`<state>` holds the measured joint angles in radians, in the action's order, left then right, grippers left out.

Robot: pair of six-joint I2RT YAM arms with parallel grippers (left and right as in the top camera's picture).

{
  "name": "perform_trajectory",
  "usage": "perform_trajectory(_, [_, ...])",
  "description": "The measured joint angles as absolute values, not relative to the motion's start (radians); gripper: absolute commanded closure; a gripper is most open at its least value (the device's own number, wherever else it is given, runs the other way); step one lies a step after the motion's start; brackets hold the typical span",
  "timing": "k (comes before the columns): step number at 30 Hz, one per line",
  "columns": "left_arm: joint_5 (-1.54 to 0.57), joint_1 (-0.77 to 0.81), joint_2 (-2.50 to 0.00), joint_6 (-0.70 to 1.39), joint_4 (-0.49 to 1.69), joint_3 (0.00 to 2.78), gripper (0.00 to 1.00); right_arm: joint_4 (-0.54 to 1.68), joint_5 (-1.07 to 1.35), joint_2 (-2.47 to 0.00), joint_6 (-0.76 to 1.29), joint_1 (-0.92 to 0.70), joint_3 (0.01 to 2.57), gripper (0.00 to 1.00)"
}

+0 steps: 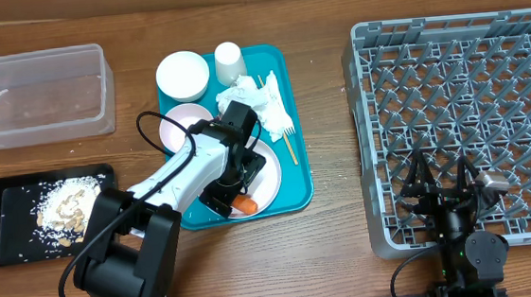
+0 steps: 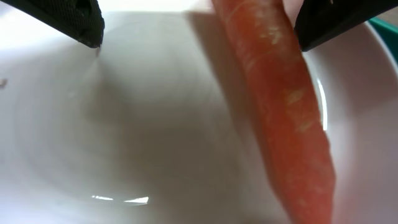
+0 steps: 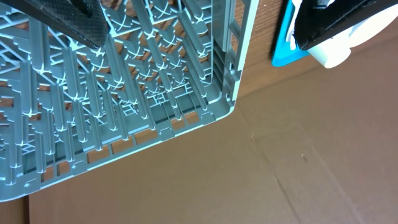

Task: Sort waste into correct bins and load items into the dishwasher rack
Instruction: 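Close the left gripper on the carrot and lift it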

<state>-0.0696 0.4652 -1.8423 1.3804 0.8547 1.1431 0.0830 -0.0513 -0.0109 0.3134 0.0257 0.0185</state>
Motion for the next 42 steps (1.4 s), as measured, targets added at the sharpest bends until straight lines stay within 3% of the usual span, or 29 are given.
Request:
perform_trajectory(3, [-0.069, 0.465, -1.842, 1.38, 0.851, 1.143, 0.02, 0.083, -0.052, -0.011, 0.313, 0.026, 0.019, 0.0])
perform_trajectory(10, [-0.038, 0.465, -1.842, 1.375, 0.848, 1.143, 0.34, 0.083, -0.051, -0.011, 0.313, 0.026, 0.019, 0.0])
perform_trajectory(25, [-0.01, 0.465, -1.842, 1.362, 0.836, 1.14, 0.66, 0.083, -0.052, -0.011, 0.313, 0.026, 0.019, 0.0])
perform_trajectory(26, [-0.01, 0.465, -1.842, 1.362, 0.836, 1.14, 0.7, 0.083, -0.052, -0.011, 0.313, 0.026, 0.019, 0.0])
perform_trajectory(29, [-0.01, 0.465, -1.842, 1.361, 0.837, 1.14, 0.96, 0.083, -0.052, -0.011, 0.313, 0.025, 0.019, 0.0])
perform_trajectory(42, [-0.025, 0.464, -1.842, 1.271, 0.903, 1.173, 0.96, 0.083, -0.052, -0.011, 0.313, 0.026, 0.019, 0.0])
